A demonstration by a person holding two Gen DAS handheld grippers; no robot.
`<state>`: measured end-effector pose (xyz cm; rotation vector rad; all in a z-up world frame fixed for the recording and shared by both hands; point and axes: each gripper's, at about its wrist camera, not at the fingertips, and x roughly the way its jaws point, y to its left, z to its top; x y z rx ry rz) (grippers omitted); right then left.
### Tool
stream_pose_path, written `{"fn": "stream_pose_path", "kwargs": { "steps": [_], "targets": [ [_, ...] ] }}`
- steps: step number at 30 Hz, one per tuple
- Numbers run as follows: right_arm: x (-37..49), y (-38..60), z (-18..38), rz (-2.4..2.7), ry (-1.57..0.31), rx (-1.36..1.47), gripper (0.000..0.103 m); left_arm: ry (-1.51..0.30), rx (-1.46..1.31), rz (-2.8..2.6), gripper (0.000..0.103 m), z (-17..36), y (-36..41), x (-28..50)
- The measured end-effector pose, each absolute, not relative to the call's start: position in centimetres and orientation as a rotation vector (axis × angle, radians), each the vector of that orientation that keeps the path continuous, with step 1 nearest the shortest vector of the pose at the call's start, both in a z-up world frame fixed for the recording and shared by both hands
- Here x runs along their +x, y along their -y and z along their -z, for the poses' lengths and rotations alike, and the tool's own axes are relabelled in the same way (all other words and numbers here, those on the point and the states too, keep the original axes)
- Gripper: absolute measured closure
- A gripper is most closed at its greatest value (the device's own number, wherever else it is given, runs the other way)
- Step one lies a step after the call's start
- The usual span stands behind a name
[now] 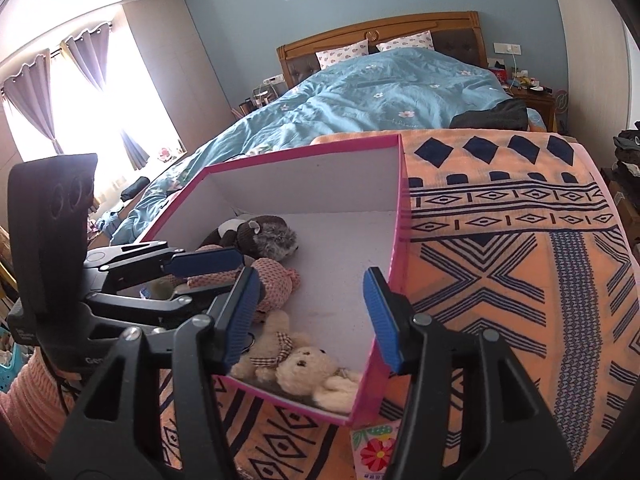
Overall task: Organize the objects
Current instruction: 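Lower the teddy bear into the pink box and release it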
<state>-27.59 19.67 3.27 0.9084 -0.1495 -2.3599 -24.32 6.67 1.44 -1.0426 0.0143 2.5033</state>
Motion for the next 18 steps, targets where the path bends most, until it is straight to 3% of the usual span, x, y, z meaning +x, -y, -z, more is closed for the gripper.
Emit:
{"fn": "stream_pose_path", "kwargs": {
  "steps": [10, 13, 18],
  "targets": [
    [-24.9, -21.3, -4.3, 2.328, 0.204, 0.857, 0.047, 0.007, -0.917, -2.5, 0.051, -3.3, -6.0, -20.5],
    [-23.3, -22.0, -4.7, 2.301, 0.215, 0.833, 0.046, 0.001, -0.852, -2.495, 0.041, -4.2, -5.9, -18.3],
    [-19.8, -22.7, -4.5, 2.228, 0.186, 0.833, 0.045, -0.048, -0.762, -2.467, 0.04, -5.5, -6.1, -14.6]
  ]
}}
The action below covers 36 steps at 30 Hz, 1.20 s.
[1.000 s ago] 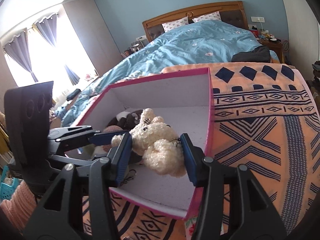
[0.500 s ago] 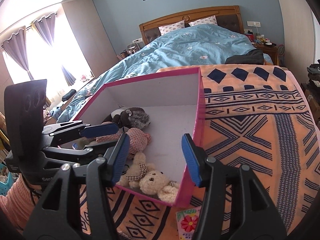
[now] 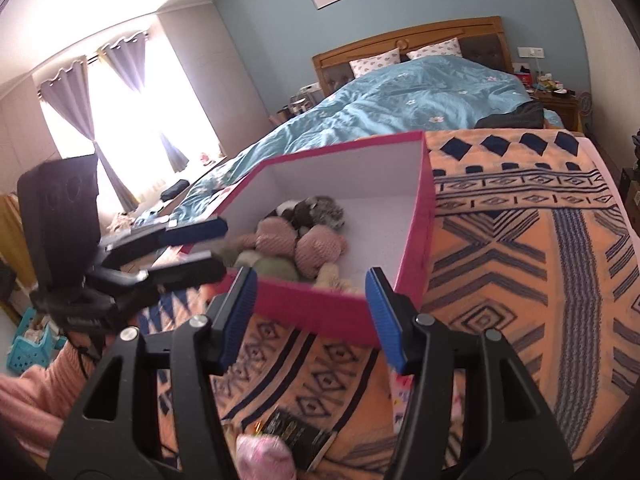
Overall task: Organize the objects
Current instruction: 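Lower the teddy bear into the pink box and release it, then grasp the pink satin pouch with the right gripper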
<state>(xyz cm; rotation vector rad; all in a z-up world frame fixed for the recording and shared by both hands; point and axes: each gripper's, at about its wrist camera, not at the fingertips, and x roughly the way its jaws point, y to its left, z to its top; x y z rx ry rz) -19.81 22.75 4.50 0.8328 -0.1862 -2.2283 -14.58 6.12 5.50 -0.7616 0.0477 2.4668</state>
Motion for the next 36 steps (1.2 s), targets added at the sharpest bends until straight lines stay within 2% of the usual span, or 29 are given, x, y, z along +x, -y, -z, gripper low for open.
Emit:
{"fn": "stream_pose_path", "kwargs": {
  "steps": [7, 17, 22, 24, 26, 31, 36],
  "targets": [
    [-14.3, -23.2, -0.7, 2.168, 0.072, 0.945, 0.045, -0.111, -0.781, -2.397, 0.04, -3.5, -7.5, -10.6],
    [-9.8, -23.2, 5.2, 2.064, 0.034, 1.133, 0.045, -0.16, -0.948, -2.256, 0.04, 1.9, -9.9, -8.6],
    [-9.0, -23.0, 6.8, 2.033, 0.033, 1.178, 0.045, -0.156, -0.988, -2.194, 0.048, 3.4, -10.8, -8.1],
    [-8.7, -23.2, 6.9, 2.033, 0.039, 1.17, 0.051, -0.154, -1.004, -2.187, 0.053, 3.7, -10.9, -8.1],
    [-8.6, -23.4, 6.9, 2.013, 0.061, 1.164, 0.069, -0.147, -1.024, -2.18, 0.058, 4.1, -11.0, -8.1],
    [-8.9, -24.2, 6.1, 2.04, 0.069, 1.143, 0.074, -0.119, -1.05, -2.165, 0.065, 4.5, -10.8, -8.2],
    [-10.0, -24.6, 4.0, 2.096, 0.043, 1.07, 0.075, -0.094, -1.048, -2.136, 0.065, 4.4, -10.6, -8.1]
  ]
}}
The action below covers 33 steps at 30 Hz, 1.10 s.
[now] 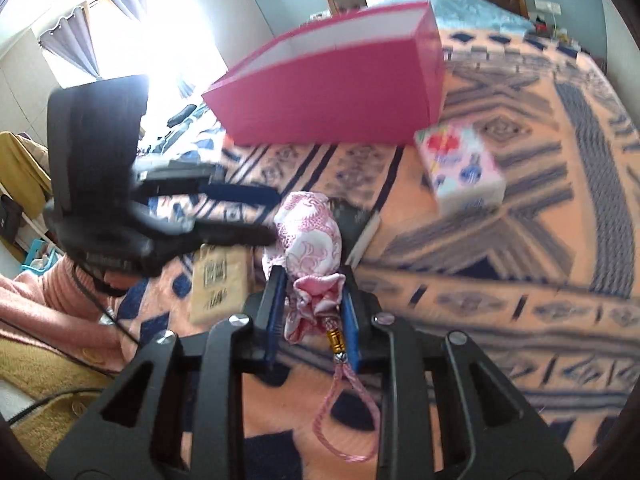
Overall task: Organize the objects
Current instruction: 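Grasp the pink satin pouch with the right gripper, then carry the pink pouch into the pink box and open the right gripper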
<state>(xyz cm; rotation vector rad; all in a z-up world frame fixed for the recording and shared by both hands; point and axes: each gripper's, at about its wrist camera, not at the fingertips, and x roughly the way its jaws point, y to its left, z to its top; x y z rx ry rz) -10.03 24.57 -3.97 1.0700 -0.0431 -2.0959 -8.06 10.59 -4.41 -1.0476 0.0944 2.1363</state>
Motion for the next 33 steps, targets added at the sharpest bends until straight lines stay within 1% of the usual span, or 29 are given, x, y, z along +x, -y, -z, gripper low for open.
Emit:
{"fn": "stream_pose_path", "kwargs": {
  "steps": [7, 11, 12, 13, 15, 18, 22, 25, 33],
  "targets": [
    [-12.8, -23.2, 2.4, 2.097, -0.044, 1.02, 0.075, -0.1, -1.072, -2.161, 0.065, 4.7, -10.7, -8.5],
    [-14.3, -22.7, 2.1, 2.076, -0.002, 1.028, 0.075, -0.106, -1.054, -2.211, 0.064, 4.4, -10.2, -8.7],
    [-14.6, -22.6, 2.2, 2.069, 0.019, 1.039, 0.075, -0.117, -1.045, -2.219, 0.062, 4.3, -10.2, -8.5],
    [-14.8, -22.5, 2.3, 2.065, 0.031, 1.046, 0.075, -0.147, -1.033, -2.237, 0.056, 4.3, -10.4, -8.3],
    [-14.7, -22.3, 2.4, 2.059, 0.053, 1.059, 0.075, -0.195, -1.013, -2.263, 0.051, 4.3, -10.9, -8.0],
    [-14.6, -22.2, 2.8, 2.056, 0.094, 1.065, 0.075, -0.227, -1.013, -2.274, 0.051, 4.5, -11.5, -8.1],
    [-14.4, -22.2, 2.4, 2.058, 0.129, 1.051, 0.076, -0.183, -1.012, -2.274, 0.058, 4.0, -11.0, -8.6],
    [-14.0, -22.2, 1.2, 2.068, 0.136, 1.009, 0.078, -0.174, -0.978, -2.291, 0.06, 3.1, -10.7, -8.4],
    [-14.4, -21.8, -3.3, 2.098, 0.141, 0.856, 0.078, -0.163, -0.868, -2.35, 0.062, -1.4, -9.9, -9.1]
  ]
}}
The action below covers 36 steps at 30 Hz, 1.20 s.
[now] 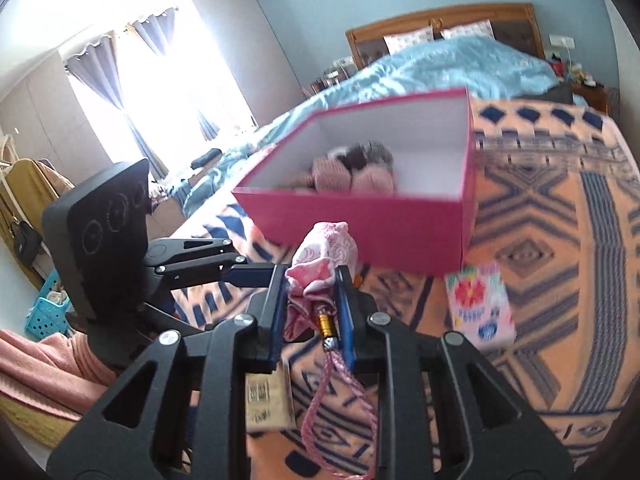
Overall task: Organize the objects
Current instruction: 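Carry the pink pouch into the pink box and open the right gripper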
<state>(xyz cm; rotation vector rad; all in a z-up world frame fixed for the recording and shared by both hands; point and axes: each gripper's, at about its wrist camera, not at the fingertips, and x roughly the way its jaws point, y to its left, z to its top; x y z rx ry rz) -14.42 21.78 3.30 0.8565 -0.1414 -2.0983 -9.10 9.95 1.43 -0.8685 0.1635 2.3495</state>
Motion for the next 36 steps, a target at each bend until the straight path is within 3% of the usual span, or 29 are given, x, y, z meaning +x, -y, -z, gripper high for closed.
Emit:
{"fn": "stream_pose_path", "kwargs": {
  "steps": [11, 14, 25, 36],
  "targets": [
    [-18.9, -20.8, -8.2, 2.171, 0.166, 0.717, 0.078, -0.209, -0.793, -2.441, 0.062, -6.3, -9.3, -13.9],
    [-20.7, -20.3, -8.7, 2.199, 0.167, 0.716, 0.079, -0.217, -0.802, -2.467, 0.067, -6.8, -9.2, -15.7],
    [-26.4, -18.8, -8.6, 2.254, 0.181, 0.751, 0.079, -0.205, -0.876, -2.515, 0.067, -6.2, -8.4, -20.8],
    [-31.1, -16.2, -6.1, 2.359, 0.079, 0.821, 0.079, -0.122, -1.019, -2.541, 0.067, -4.2, -8.1, -26.1]
  ]
}}
